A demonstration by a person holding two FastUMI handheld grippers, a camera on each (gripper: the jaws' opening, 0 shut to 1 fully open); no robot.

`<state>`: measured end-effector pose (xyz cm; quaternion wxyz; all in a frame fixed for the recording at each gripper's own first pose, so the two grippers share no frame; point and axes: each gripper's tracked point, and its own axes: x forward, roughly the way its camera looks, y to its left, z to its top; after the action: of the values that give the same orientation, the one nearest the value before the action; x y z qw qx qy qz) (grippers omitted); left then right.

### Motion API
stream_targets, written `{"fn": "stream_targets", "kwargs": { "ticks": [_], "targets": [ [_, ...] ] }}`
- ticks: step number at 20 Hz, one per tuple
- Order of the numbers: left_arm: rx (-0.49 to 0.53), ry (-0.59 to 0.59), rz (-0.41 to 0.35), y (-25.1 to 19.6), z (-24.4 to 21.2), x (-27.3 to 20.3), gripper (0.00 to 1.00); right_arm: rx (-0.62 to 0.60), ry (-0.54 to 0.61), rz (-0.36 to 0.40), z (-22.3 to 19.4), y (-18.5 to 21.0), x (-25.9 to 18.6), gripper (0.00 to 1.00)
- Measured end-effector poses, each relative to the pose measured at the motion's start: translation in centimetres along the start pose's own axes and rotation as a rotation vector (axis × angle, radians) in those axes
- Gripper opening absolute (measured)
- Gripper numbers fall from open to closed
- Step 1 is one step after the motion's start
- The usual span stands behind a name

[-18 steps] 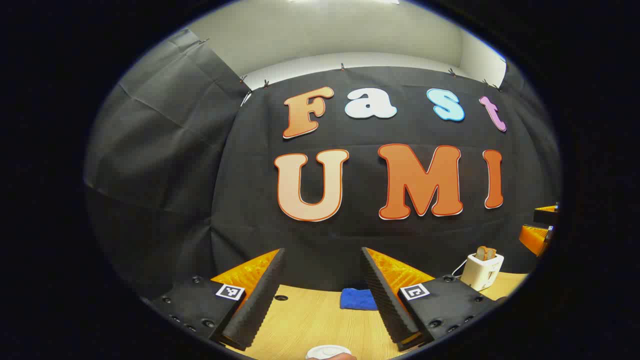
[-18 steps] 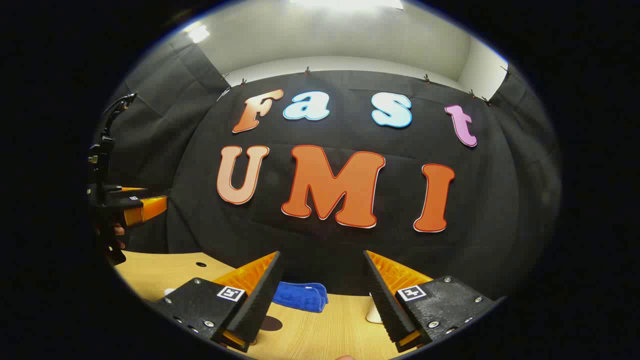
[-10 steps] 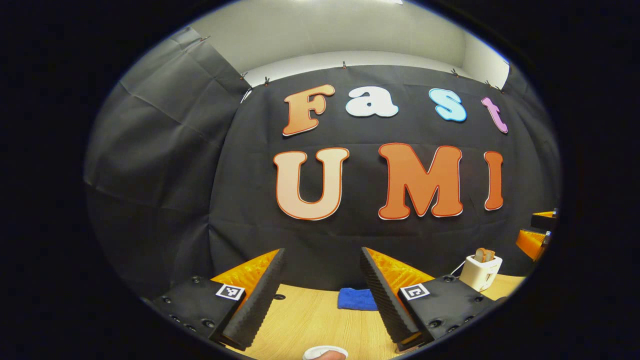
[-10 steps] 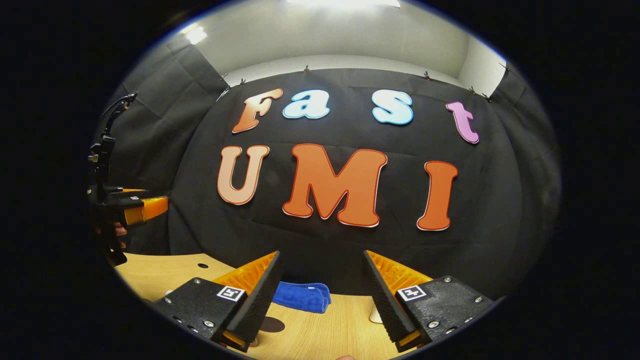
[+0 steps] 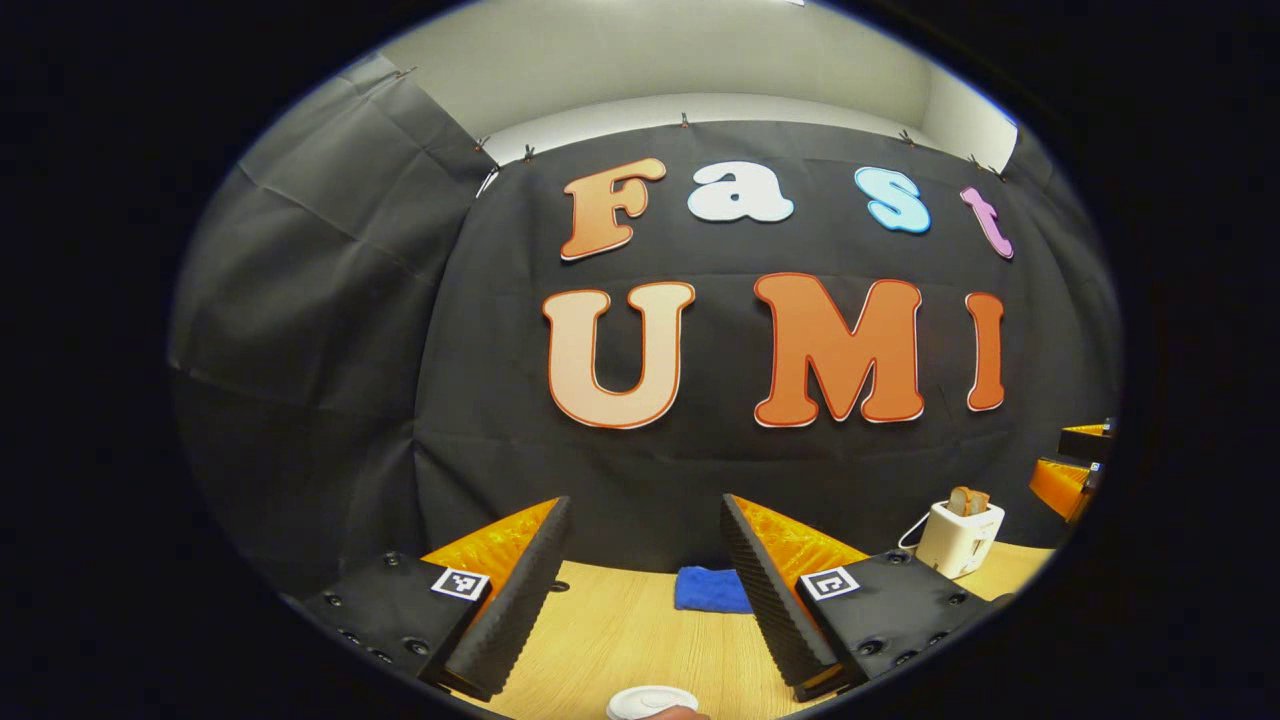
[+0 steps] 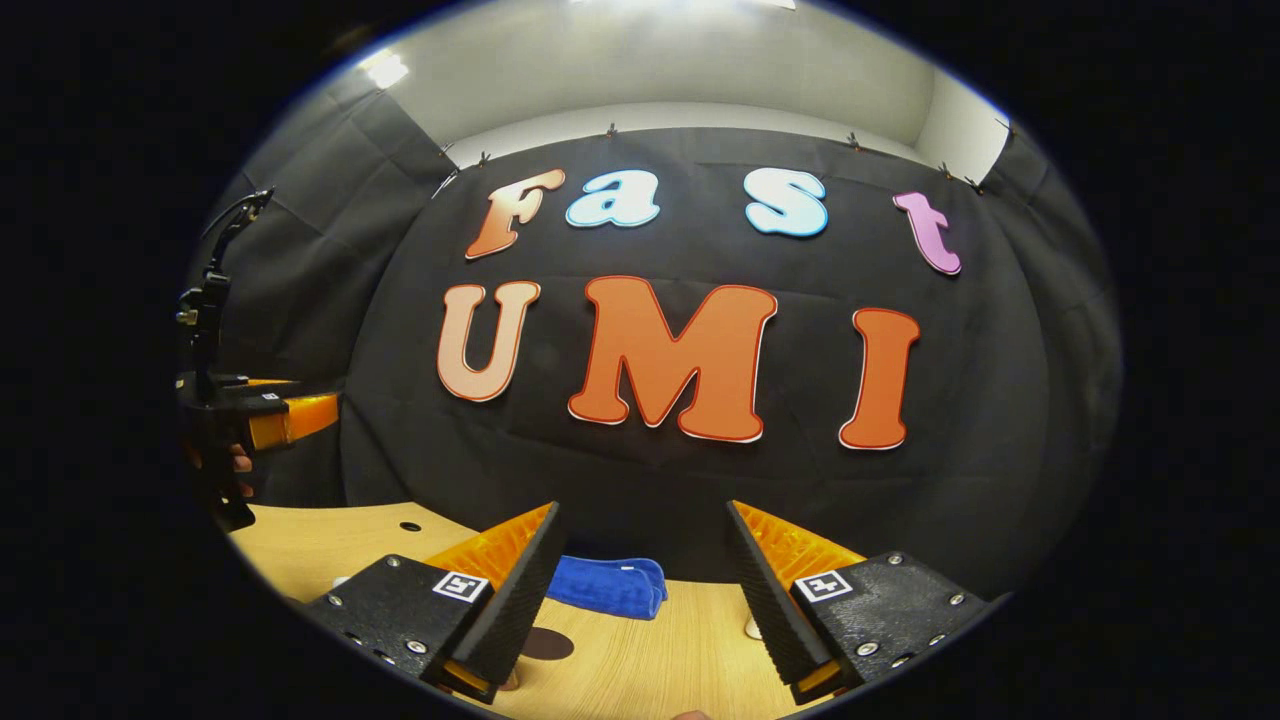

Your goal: Open the teacup lid with one hand, grasp the water bottle and pour water into the teacup with the other hand; after pouring, place the water bottle on the coaster and then close the teacup lid.

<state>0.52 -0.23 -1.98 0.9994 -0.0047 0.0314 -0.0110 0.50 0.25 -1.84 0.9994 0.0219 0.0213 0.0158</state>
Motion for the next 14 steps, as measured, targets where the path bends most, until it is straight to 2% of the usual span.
{"fn": "stream_targets", "kwargs": {
  "ticks": [1, 2, 3, 9, 11, 14],
  "targets": [
    [0.002, 0.013, 0.000, 0.1, -0.6, 0.0, 0.94, 0.012, 0.008, 0.007, -0.4, 0.2, -0.1, 0.95],
    [0.007, 0.025, 0.002, 0.3, -1.2, 0.0, 1.00, 0.024, 0.019, 0.015, -0.9, 0.4, -0.1, 0.95],
    [0.012, 0.033, 0.002, 0.4, -1.7, -0.1, 0.97, 0.034, 0.030, 0.025, -1.5, 0.6, -0.2, 0.95],
    [0.035, 0.105, -0.032, -0.4, -6.1, -0.9, 1.00, 0.044, 0.073, 0.119, -4.6, 3.7, -1.5, 0.96],
    [0.039, 0.127, -0.055, -0.8, -7.7, -1.2, 0.94, 0.043, 0.083, 0.155, -5.6, 4.9, -2.0, 0.96],
    [0.047, 0.170, -0.085, -1.3, -10.4, -1.6, 0.94, 0.054, 0.132, 0.209, -8.1, 7.2, -2.3, 0.96]
  ]
}}
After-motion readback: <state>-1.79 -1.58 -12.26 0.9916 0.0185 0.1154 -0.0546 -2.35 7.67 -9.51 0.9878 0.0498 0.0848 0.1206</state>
